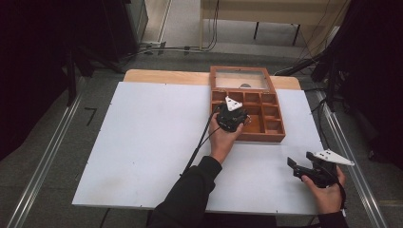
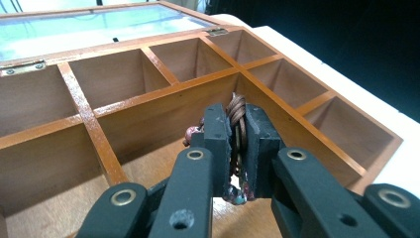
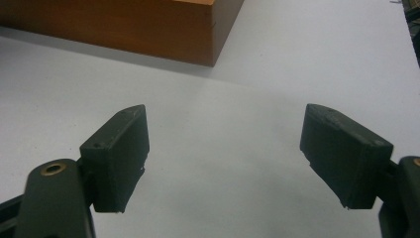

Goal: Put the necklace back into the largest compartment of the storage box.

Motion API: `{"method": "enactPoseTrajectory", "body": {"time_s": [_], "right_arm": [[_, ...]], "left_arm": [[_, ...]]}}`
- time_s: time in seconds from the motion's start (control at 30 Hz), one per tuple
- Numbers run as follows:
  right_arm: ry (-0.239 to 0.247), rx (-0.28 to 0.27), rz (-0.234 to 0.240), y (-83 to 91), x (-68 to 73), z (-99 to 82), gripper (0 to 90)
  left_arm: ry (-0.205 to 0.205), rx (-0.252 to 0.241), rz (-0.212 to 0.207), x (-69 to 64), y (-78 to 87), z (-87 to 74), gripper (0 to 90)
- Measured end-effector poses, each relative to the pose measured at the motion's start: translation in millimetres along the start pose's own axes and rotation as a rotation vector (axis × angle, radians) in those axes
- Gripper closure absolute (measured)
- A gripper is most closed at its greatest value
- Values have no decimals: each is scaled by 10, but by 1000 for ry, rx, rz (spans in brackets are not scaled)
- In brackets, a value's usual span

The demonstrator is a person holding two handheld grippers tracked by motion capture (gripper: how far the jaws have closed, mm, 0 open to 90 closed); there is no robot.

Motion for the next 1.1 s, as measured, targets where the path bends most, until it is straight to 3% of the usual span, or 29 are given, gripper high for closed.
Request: {"method": "enactPoseTrajectory", "body": {"time_s": [0.3,0.4,0.57,0.73,0.93,1.1], "right_arm": [[1,0,1,-2,-1,1,182],[4,-1,2,-3,1,1,182],[1,0,1,-1,1,-1,182],[2,-3,0,4,0,-2,182],[3,-4,-1,5,0,-4,182],[6,-3,-5,6,2,-5,181]], "left_arm": [[19,23,16,72,-110,-37,814],[33,17,-3,80,-114,-39,635],[31,13,-12,92,-61,-25,497],[31,16,-5,76,2,-13,277],[24,-9,8,89,171,-20,229],[58,-5,27,211,308,-67,211]]}}
Point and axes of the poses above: each handheld gripper's, and its own axes: y roughly backward along the jaws, z roughly out of its top, x roughly to its left, the point moved 1 cm from there along -y, roughly forward along the jaws, and after that the axes turned 6 degrees about x, right-handed, at the moved point
